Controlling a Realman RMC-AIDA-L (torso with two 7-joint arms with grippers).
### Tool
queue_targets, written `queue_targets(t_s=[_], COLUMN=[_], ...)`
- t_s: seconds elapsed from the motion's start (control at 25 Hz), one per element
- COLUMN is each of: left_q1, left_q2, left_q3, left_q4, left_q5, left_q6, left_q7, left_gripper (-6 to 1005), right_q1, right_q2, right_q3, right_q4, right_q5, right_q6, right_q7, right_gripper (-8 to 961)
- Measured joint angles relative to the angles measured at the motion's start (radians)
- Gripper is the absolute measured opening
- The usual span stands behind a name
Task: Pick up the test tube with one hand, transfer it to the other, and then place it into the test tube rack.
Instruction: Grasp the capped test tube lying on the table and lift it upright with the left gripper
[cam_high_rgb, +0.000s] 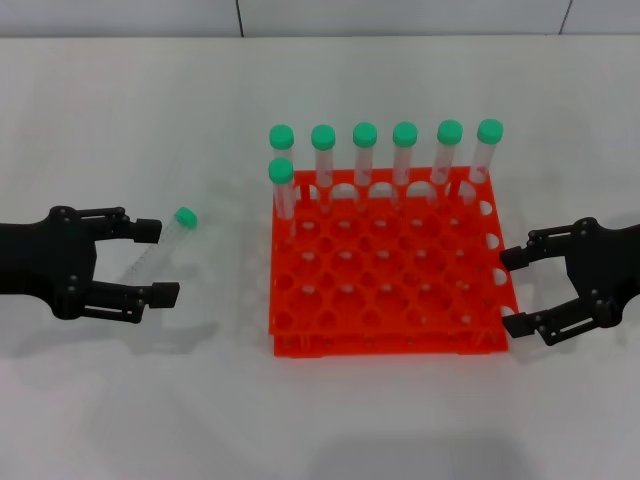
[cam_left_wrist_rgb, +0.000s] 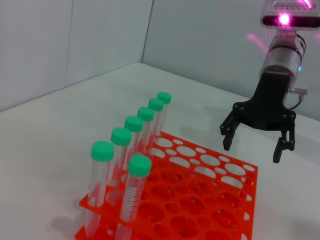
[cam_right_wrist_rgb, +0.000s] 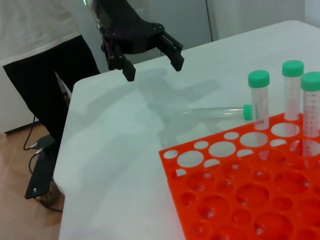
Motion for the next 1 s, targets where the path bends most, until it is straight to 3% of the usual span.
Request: queue_targets(t_s=[0.8, 1.0], left_q1=[-0.001, 0.003], left_q2=[-0.006, -0.059], left_q3=[0.0, 0.004], left_q4=[0.016, 0.197], left_q5=[-0.006, 0.033], left_q6=[0.001, 0.013], left_q7=[-0.03, -0.246], left_gripper=[884, 881], right_q1=[-0.001, -0.003], right_q2=[0.0, 0.0], right_q3=[0.006, 0.006], right_q4=[0.002, 0.001], right_q5=[0.0, 0.0], right_q6=[0.0, 0.0], right_q7=[-0.012, -0.019], right_gripper=[856, 856])
